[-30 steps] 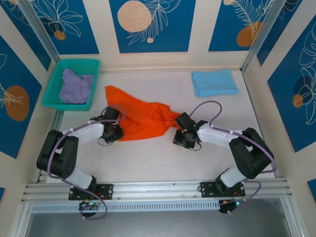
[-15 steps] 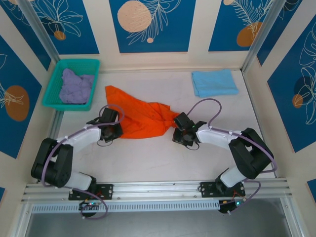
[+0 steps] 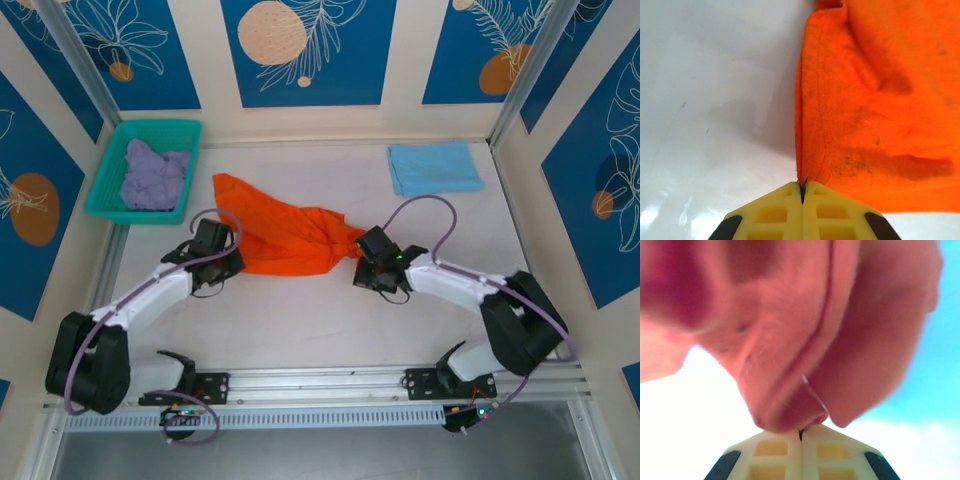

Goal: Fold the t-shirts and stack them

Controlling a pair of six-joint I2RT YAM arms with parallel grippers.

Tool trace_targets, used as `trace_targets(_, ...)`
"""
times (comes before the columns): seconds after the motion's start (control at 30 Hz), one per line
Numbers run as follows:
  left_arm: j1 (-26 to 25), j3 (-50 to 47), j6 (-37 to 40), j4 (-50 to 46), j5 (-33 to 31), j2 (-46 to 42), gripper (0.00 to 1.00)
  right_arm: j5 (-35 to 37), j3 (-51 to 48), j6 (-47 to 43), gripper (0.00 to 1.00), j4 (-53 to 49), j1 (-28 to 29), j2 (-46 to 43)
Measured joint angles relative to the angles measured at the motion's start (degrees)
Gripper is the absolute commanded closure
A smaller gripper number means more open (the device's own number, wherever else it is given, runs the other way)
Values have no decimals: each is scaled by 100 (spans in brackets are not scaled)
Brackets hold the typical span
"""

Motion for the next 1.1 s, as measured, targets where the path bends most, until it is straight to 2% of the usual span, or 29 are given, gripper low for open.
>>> trace_targets(0.13,0,730,-208,-514,-48,-531,100,-105,656,-369,100,-520,-354,-1019)
trace_targets(0.33,26,2796,-334,-1080,-402,-837,100,-455,1773,-876,100,-1075,-1419,-1996)
trace_targets(0.53,216,4680,-245,-1606,-599,-503,100,-815,2577,-1209,100,-1547,-1958,-2109)
trace_targets(0.7,330,6065,20,-2092,-516,46,100,-1032,3167,-1340,100,-1818,-2310,-2127)
trace_targets(1.1,330,7847,789,-2332,323,-92,100,-1082,5060,-1475,100,-1851,-2428,-2433)
